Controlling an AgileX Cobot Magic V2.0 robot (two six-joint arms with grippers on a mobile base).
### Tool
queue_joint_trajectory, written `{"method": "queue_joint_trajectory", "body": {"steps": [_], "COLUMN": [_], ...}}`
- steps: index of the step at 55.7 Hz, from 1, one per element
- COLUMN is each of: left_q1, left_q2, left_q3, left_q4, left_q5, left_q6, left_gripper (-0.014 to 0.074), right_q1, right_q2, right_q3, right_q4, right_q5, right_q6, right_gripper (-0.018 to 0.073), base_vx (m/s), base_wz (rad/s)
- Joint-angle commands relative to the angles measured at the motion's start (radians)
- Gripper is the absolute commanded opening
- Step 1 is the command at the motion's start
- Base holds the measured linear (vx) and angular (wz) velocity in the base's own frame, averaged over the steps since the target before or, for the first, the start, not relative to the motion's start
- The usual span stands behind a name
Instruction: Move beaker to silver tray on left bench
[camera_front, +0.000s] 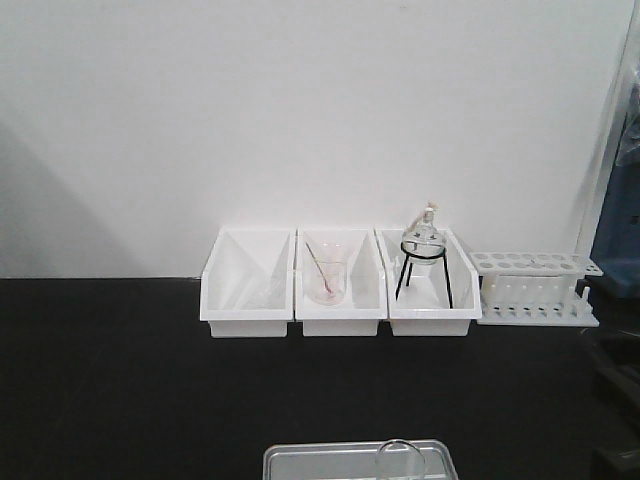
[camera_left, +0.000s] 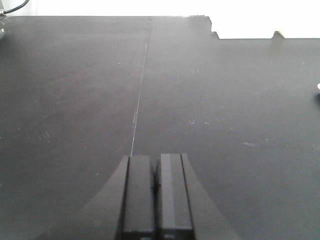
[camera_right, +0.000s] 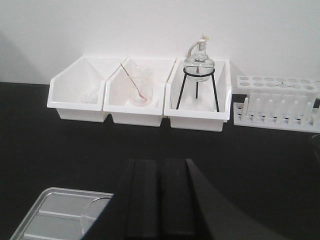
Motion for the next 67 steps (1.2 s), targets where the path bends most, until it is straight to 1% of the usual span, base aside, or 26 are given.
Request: {"method": "queue_joint_trajectory", "body": {"steps": [1,4,6,8,12,15,17,20,24,25,30,34,38,41,45,67], "left_q1": [-0.005,-0.005,-0.005,-0.005,-0.005,-0.005,-0.005,-0.005,-0.005,-0.005,-0.005,-0.005,-0.005,-0.005,-0.005,-0.005], "left_q2": [-0.016,-0.016,-0.016,-0.016,-0.016,-0.016,-0.016,-0.016,-0.016,-0.016,-0.016,-0.016,-0.016,-0.016,-0.015,-0.015], "left_q3": [0.028,0.028,0.028,0.028,0.028,0.028,0.028,0.028,0.028,0.028,0.028,0.028,0.028,0.028,0.028,0.028], "left_q4": [-0.007,-0.007,-0.007,-0.007,-0.007,-0.007,-0.007,-0.007,-0.007,-0.007,-0.007,-0.007,-0.007,-0.007,-0.002,-0.007], "left_q5": [-0.077,-0.077,-0.077,-0.077,-0.077,-0.077,-0.077,-0.077,-0.077,-0.077,-0.077,-0.077,-0.077,-0.077,-0.078,-0.077], "left_q6": [-0.006,-0.006,-0.006,-0.006,-0.006,-0.006,-0.006,-0.006,-0.006,-0.006,-0.006,-0.006,-0.006,-0.006,-0.006,-0.006], "left_gripper": [0.0001,0.0001,0.0001,0.0001,0.0001,0.0001,0.0001,0.0001,0.0001,0.0001,0.0001,0.0001,0.0001,0.0001,0.0001,0.0001], "right_q1": [0.000,0.000,-0.002,-0.004,-0.019,-0.057,-0.089,-0.142,-0.213,-0.224,-0.273,-0.284,-0.283,-0.283,-0.280,-0.281], "right_q2": [-0.007,-0.007,-0.010,-0.028,-0.078,-0.129,-0.165,-0.224,-0.326,-0.348,-0.507,-0.636,-0.749,-0.808,-0.794,-0.802], "right_q3": [-0.030,-0.027,-0.017,-0.002,0.055,0.109,0.155,0.235,0.330,0.363,0.495,0.578,0.627,0.623,0.625,0.625], "right_q4": [0.007,0.038,0.066,0.111,0.243,0.354,0.413,0.454,0.436,0.436,0.373,0.333,0.323,0.323,0.308,0.310], "right_q5": [-0.062,-0.061,-0.065,-0.071,-0.092,-0.109,-0.120,-0.133,-0.125,-0.125,-0.116,-0.107,-0.094,-0.024,-0.022,-0.014], "right_q6": [0.001,-0.019,-0.064,-0.131,-0.313,-0.424,-0.469,-0.499,-0.504,-0.504,-0.504,-0.504,-0.503,-0.501,-0.502,-0.502], "right_gripper": [-0.0011,-0.0011,-0.0011,-0.0011,-0.0011,-0.0011,-0.0011,-0.0011,-0.0011,-0.0011,-0.0011,-0.0011,-0.0011,-0.0011,-0.0011,-0.0011], "base_vx": [0.00,0.00,0.00,0.00,0.00,0.00,0.00,0.00,0.00,0.00,0.00,0.00,0.00,0.00,0.00,0.00], "base_wz": [0.00,0.00,0.00,0.00,0.00,0.00,0.00,0.00,0.00,0.00,0.00,0.00,0.00,0.00,0.00,0.00]}}
